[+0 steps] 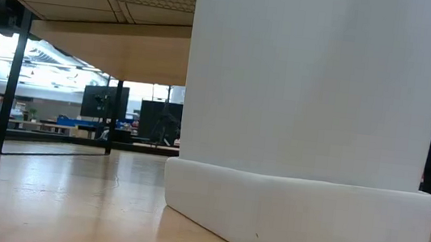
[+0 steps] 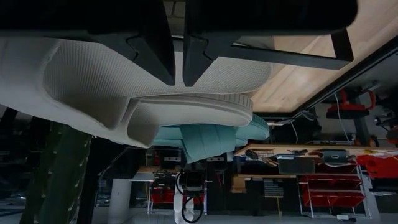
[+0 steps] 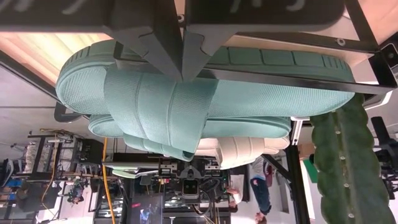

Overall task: Pick and place slides into the shelf
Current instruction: Return to Home Position

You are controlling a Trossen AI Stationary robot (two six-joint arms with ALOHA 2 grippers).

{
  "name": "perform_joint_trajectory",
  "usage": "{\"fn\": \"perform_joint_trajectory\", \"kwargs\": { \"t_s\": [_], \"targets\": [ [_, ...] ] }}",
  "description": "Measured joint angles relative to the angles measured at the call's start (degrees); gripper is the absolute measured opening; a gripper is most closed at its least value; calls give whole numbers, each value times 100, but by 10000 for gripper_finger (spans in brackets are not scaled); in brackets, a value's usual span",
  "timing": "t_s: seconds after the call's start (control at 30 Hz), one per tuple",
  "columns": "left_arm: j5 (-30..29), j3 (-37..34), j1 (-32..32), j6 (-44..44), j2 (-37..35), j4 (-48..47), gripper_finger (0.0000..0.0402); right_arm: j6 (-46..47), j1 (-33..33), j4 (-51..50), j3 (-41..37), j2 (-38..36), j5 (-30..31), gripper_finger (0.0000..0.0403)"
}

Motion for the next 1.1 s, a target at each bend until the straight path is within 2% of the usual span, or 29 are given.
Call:
{"fn": "perform_joint_trajectory", "kwargs": {
  "t_s": [0.47, 0.87, 1.1],
  "targets": [
    [1, -1, 0, 2, 0, -1, 23, 0, 0, 0, 0, 0, 1, 14],
    [1, -2, 0, 3, 0, 1, 39, 0, 0, 0, 0, 0, 1, 14],
    [1, -2, -1, 1, 0, -1, 33, -3, 0, 0, 0, 0, -1, 14]
  ]
}}
